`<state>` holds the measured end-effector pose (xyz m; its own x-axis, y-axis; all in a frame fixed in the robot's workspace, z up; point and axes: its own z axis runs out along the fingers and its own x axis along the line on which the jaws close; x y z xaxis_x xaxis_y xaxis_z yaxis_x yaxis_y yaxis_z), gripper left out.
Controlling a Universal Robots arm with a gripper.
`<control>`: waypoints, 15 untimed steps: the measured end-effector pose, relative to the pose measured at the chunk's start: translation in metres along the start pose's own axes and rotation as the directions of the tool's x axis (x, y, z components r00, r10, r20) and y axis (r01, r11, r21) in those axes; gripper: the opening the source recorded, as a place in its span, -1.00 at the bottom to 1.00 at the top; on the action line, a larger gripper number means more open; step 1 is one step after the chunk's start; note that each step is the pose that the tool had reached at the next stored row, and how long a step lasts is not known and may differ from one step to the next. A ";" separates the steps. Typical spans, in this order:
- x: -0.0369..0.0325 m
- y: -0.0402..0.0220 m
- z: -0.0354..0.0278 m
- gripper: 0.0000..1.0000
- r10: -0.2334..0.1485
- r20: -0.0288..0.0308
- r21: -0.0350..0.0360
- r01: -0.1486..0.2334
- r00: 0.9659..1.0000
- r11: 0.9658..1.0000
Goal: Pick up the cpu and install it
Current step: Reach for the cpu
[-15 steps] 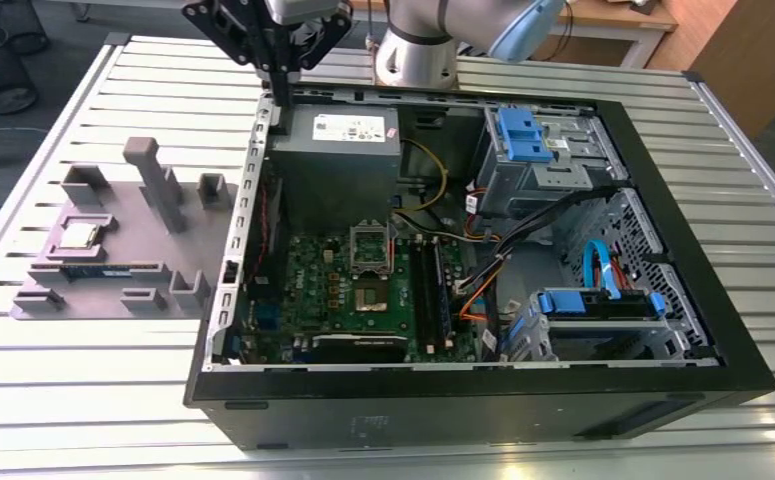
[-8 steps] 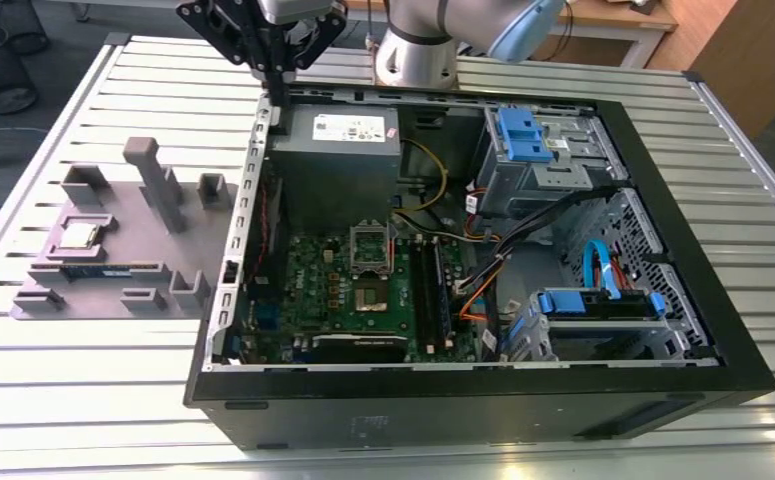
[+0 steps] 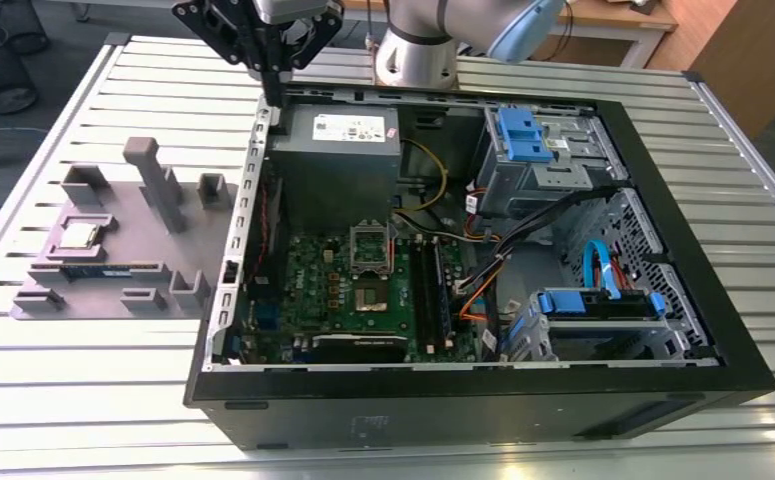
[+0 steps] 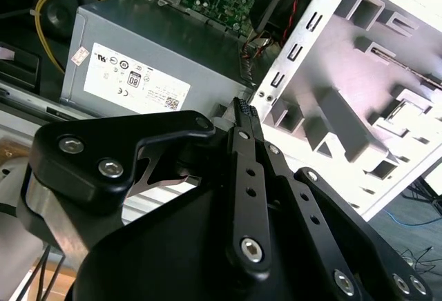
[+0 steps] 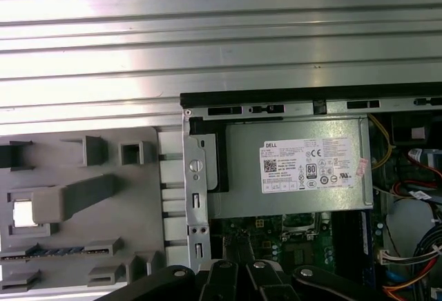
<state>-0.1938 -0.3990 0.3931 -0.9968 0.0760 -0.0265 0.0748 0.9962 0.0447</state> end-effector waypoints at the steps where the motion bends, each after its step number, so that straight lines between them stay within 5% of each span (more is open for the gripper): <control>1: 0.0008 -0.0001 0.0000 -0.79 0.000 0.000 0.000 0.000 1.000 1.000; 15: 0.0044 -0.0003 -0.0001 -0.79 0.000 0.000 0.000 0.000 1.000 1.000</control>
<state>-0.1982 -0.3989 0.3931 -0.9967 0.0761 -0.0265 0.0749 0.9962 0.0447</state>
